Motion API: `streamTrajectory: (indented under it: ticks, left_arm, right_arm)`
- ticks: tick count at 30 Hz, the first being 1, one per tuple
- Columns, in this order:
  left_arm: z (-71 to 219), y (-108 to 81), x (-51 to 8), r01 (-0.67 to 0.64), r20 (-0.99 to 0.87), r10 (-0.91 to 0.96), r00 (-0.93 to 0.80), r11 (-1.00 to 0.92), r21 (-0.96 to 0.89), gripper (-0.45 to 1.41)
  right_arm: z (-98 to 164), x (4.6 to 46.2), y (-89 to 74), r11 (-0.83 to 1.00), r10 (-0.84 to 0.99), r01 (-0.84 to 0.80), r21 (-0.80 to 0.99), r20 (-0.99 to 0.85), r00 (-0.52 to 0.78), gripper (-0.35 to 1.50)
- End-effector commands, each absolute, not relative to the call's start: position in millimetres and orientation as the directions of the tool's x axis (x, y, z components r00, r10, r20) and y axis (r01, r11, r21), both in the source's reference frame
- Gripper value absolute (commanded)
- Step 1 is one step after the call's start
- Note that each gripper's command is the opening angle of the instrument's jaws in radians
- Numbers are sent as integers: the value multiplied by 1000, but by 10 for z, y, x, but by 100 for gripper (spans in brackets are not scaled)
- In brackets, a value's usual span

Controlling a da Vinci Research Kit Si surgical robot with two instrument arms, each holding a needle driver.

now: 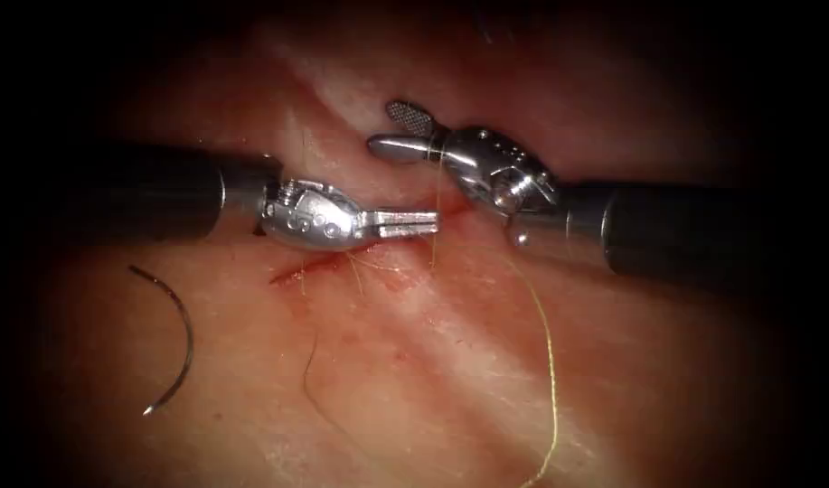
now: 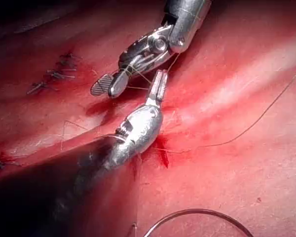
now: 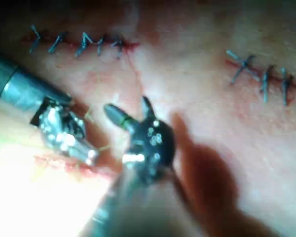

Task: Wound Closure

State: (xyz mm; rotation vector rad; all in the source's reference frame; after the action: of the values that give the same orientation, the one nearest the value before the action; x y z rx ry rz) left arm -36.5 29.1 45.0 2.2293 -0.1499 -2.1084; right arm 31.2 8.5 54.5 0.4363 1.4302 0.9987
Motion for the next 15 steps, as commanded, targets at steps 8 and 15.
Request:
streamTrajectory:
  ticks: [8, 15]
  left_arm:
    - [455, 292, -369, -22, -991, -120, 56, -993, 119, -45]
    - [454, 292, -367, -23, -991, -119, 55, -993, 118, -45]
  right_arm:
    - [552, 323, 81, 629, 730, -269, 729, -673, -118, -35]
    - [559, 323, 76, 725, 649, -248, 643, -758, -68, -35]
